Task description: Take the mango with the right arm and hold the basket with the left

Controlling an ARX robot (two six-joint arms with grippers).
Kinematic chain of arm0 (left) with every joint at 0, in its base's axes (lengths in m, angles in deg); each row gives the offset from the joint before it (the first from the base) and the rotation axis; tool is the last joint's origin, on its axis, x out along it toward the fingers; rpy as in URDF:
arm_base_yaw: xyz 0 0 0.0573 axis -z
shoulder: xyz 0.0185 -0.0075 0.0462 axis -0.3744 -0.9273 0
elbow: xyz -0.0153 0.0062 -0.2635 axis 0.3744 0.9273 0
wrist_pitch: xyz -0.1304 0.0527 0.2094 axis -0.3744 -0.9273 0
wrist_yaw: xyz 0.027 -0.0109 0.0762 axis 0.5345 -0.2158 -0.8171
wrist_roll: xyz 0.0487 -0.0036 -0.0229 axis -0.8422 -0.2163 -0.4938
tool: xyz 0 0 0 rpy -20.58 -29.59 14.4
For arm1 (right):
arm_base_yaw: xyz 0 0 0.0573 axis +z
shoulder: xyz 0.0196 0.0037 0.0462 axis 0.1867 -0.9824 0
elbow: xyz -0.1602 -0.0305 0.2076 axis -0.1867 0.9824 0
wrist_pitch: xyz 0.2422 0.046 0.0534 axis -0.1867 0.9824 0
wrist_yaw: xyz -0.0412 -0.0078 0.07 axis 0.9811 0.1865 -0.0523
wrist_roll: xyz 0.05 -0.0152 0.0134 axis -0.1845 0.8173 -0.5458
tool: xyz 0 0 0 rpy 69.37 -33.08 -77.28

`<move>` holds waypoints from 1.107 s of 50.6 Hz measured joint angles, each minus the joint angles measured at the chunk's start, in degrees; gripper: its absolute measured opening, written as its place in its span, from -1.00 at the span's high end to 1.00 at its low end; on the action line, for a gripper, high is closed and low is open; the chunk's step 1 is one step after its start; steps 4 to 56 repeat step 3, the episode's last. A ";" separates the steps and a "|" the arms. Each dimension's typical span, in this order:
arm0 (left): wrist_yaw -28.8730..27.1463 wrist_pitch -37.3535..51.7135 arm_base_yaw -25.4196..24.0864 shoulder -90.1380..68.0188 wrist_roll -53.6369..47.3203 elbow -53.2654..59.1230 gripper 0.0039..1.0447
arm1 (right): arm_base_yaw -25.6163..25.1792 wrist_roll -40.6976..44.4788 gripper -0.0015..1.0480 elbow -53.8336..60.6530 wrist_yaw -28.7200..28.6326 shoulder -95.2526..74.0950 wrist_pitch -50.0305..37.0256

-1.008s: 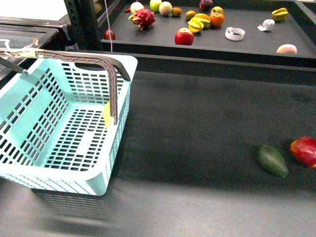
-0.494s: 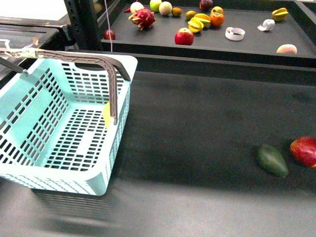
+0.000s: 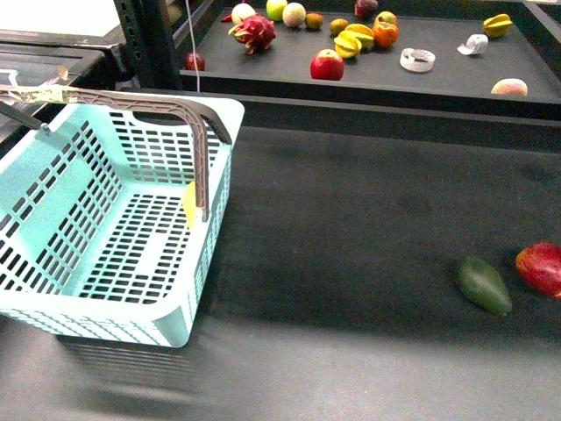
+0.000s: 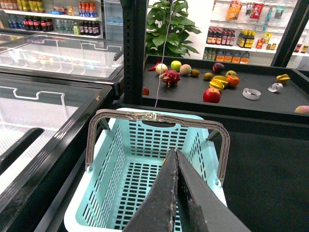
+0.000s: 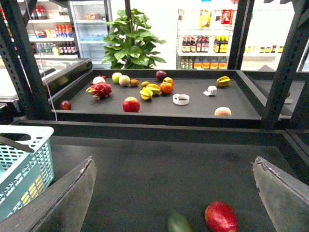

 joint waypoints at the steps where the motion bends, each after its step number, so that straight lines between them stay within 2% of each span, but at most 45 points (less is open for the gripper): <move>1: 0.00 0.00 0.00 0.00 0.00 0.00 0.97 | 0.00 0.00 -0.85 0.00 -0.02 0.00 0.00; 56: 0.00 0.00 0.00 0.00 0.00 0.00 0.97 | 0.00 0.00 -0.85 0.00 -0.02 0.00 0.00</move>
